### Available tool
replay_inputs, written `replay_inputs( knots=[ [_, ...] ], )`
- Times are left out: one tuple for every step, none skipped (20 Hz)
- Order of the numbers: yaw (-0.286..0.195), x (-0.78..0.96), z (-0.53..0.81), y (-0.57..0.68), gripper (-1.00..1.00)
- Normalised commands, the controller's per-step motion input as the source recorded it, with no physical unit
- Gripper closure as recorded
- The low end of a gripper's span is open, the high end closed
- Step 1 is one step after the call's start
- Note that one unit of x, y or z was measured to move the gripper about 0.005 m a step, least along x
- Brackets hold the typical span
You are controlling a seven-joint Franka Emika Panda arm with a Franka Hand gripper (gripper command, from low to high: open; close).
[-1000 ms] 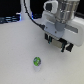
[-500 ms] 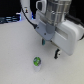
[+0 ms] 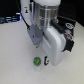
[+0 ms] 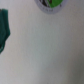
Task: Open the kcup holder, insert the kcup into the holder, and close the kcup holder
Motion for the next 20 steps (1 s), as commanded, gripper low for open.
replay_inputs(
  knots=[
    [-0.208, 0.55, -0.15, -0.14, -1.00],
    [-0.145, 0.40, -0.20, -0.20, -1.00],
    [-0.146, 0.38, -0.20, -0.22, -1.00],
    [-0.147, 0.38, -0.20, -0.22, -1.00],
    [-0.152, 0.37, -0.20, -0.22, -1.00],
    [-0.155, 0.36, -0.20, -0.21, -1.00],
    [-0.153, 0.34, -0.20, -0.19, -1.00],
    [-0.149, 0.31, -0.20, -0.16, -1.00],
    [-0.142, 0.29, -0.20, -0.13, -1.00],
    [-0.134, 0.24, -0.18, -0.12, -1.00],
    [-0.111, 0.12, -0.14, -0.15, -1.00],
    [-0.027, -0.03, -0.11, -0.19, -1.00],
    [-0.025, -0.07, -0.10, -0.22, -1.00],
    [-0.021, -0.11, -0.09, -0.26, -1.00],
    [-0.014, -0.13, -0.05, -0.21, -1.00],
    [-0.025, -0.12, -0.04, -0.18, -1.00],
    [-0.027, -0.12, -0.02, -0.14, -1.00],
    [-0.035, -0.09, -0.01, -0.15, -1.00],
    [-0.032, -0.07, -0.01, -0.13, -1.00],
    [-0.025, -0.03, -0.01, -0.11, -1.00]
  ],
)
